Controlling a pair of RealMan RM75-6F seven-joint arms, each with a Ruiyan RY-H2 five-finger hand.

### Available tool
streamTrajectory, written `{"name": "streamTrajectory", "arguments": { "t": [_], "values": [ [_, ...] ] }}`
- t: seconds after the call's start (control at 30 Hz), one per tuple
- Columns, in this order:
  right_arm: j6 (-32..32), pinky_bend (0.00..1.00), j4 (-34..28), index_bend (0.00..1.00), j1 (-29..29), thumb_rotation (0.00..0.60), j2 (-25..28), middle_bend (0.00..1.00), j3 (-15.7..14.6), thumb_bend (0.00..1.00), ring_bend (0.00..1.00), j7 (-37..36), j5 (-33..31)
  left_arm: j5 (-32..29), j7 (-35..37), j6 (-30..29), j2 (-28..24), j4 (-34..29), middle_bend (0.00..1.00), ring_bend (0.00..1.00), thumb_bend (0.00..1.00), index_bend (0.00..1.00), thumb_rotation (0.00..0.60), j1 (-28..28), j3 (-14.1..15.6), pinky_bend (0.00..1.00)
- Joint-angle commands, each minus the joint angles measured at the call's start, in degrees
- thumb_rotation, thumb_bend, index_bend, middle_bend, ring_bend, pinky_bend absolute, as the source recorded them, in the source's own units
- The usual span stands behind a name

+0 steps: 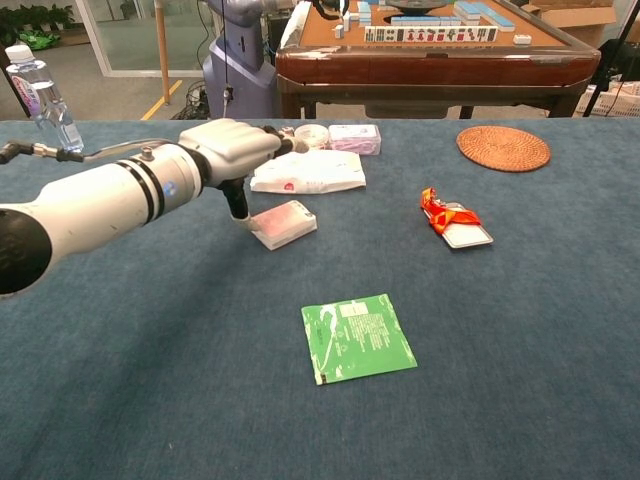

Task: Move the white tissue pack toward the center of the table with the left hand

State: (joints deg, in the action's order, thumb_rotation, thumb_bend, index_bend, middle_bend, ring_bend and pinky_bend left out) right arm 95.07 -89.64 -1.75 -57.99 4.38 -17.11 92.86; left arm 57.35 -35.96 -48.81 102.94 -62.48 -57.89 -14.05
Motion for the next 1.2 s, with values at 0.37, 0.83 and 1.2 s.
{"name": "streamTrajectory", "arguments": {
  "t": [0.37,0.83,1.2],
  "values": [
    [0.07,0.30,0.01,0.43,-0.01,0.600,0.09,0.30,-0.07,0.21,0.27,-0.12,0.17,0.34,0.72,-0.45,2.15,-1.10,0.00,0.00,0.00,0.00,0.600,-1.92,-0.69,0.11],
    [-1.19,0.30,-0.28,0.43,-0.55,0.600,-0.36,0.30,-0.46,0.21,0.27,1.88,0.41,0.62,-4.94,-8.91,-3.90,-15.09,0.00,0.00,0.00,0.00,0.600,2.59,2.41,0.11],
    [-1.94,0.30,-0.96,0.43,-0.76,0.600,-1.23,0.30,-0.65,0.21,0.27,5.53,0.26,0.39,-10.19,-21.07,-19.90,-34.09,0.00,0.00,0.00,0.00,0.600,13.20,8.59,0.11]
  ]
}}
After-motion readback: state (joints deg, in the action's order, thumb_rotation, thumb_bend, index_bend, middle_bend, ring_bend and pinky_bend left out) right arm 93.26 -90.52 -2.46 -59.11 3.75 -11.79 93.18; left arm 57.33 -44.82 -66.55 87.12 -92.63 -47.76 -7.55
